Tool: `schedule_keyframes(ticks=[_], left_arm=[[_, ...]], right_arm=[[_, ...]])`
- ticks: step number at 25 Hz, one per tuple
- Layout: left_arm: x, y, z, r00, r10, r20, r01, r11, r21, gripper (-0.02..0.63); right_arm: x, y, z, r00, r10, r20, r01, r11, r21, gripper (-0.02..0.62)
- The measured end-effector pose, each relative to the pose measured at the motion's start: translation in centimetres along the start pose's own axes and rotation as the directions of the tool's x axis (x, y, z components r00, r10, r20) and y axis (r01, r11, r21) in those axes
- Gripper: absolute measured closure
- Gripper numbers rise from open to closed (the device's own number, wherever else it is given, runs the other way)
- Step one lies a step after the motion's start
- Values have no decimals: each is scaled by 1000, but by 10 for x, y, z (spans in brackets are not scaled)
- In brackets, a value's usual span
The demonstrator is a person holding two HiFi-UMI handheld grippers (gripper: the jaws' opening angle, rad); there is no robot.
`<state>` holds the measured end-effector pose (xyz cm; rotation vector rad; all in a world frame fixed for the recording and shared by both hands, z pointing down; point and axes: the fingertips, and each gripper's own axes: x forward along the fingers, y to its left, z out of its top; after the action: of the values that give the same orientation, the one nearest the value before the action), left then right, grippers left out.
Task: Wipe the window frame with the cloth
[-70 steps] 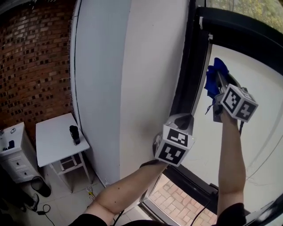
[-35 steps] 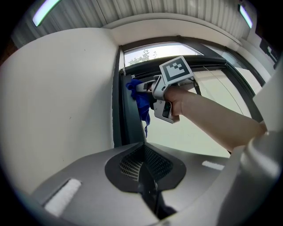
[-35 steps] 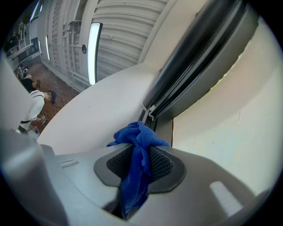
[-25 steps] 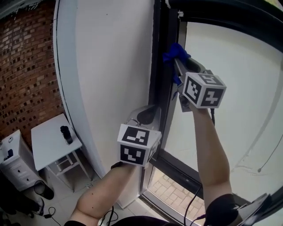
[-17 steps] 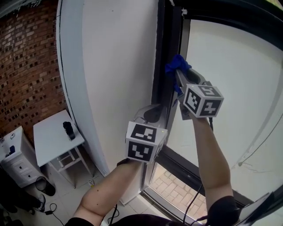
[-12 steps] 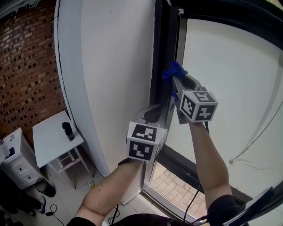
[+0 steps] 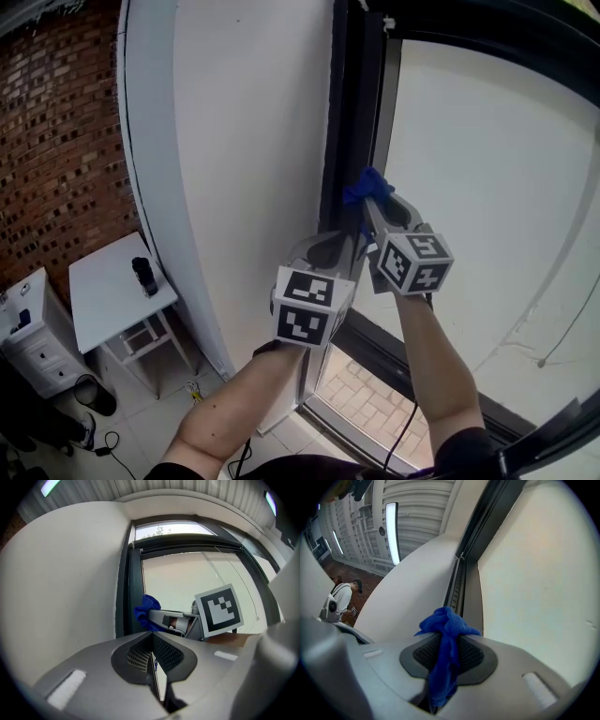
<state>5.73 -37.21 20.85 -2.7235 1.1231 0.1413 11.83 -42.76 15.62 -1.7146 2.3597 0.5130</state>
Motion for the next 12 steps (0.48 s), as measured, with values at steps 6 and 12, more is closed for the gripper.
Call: schedule_keyframes(ticks=[6, 12], left_arm=[[1, -4, -13, 1000, -10, -21, 10, 1000, -3, 612], [1, -6, -37, 999, -12, -50, 11, 1000, -19, 612]], right_arm=[[-8, 3, -29, 999, 6, -36, -5, 1000, 20, 499], [-18, 3, -64, 997, 13, -71, -10, 999, 42, 499]])
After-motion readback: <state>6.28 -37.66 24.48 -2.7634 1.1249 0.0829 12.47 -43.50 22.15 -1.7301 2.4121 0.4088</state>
